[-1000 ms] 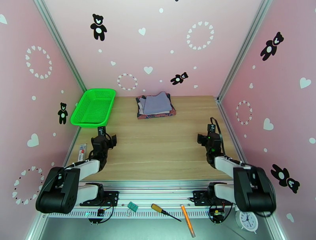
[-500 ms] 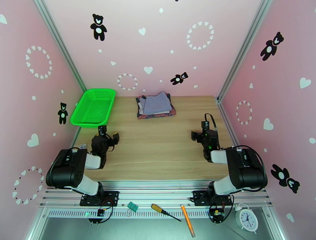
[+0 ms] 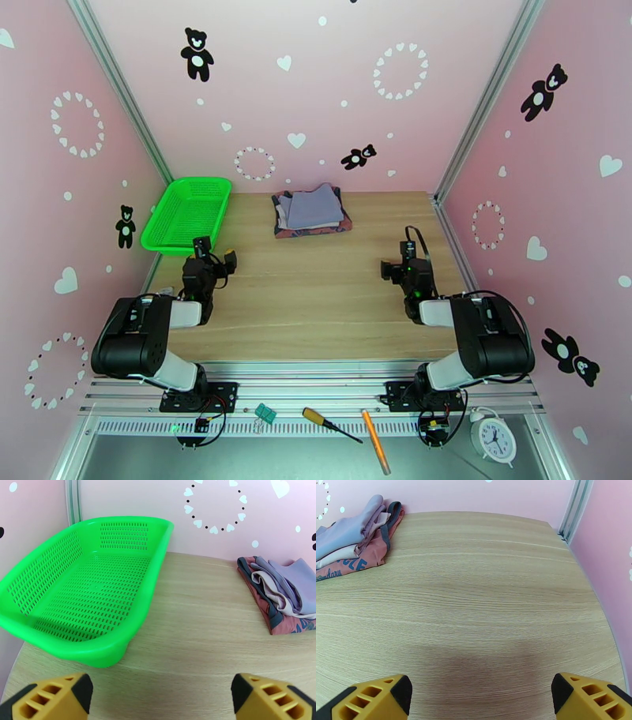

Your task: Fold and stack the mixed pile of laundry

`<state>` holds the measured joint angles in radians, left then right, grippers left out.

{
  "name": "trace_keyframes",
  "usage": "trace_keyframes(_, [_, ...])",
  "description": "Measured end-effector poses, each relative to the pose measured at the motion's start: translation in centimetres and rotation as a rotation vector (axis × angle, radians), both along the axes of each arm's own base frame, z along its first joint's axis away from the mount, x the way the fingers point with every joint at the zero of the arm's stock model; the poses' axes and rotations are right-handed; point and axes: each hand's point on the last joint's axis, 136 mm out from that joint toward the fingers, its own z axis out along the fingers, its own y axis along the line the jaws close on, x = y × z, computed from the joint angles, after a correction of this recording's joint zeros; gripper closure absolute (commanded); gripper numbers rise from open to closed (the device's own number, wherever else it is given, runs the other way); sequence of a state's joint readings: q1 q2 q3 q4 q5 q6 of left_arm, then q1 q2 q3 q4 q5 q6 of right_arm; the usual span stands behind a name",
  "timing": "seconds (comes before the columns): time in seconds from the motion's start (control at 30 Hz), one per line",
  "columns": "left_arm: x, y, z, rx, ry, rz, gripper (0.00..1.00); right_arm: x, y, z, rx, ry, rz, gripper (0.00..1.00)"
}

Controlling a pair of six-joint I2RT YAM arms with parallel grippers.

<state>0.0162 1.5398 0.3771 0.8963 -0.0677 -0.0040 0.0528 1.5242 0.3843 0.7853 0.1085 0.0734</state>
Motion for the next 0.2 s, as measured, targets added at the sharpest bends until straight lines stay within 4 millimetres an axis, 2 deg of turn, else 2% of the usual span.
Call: trace_keyframes(0.2, [0.00,0.00,0.00,0.000,0.000,0.000,0.02,0.59,0.31,0.59,0.004,-0.015,0.019,0.01])
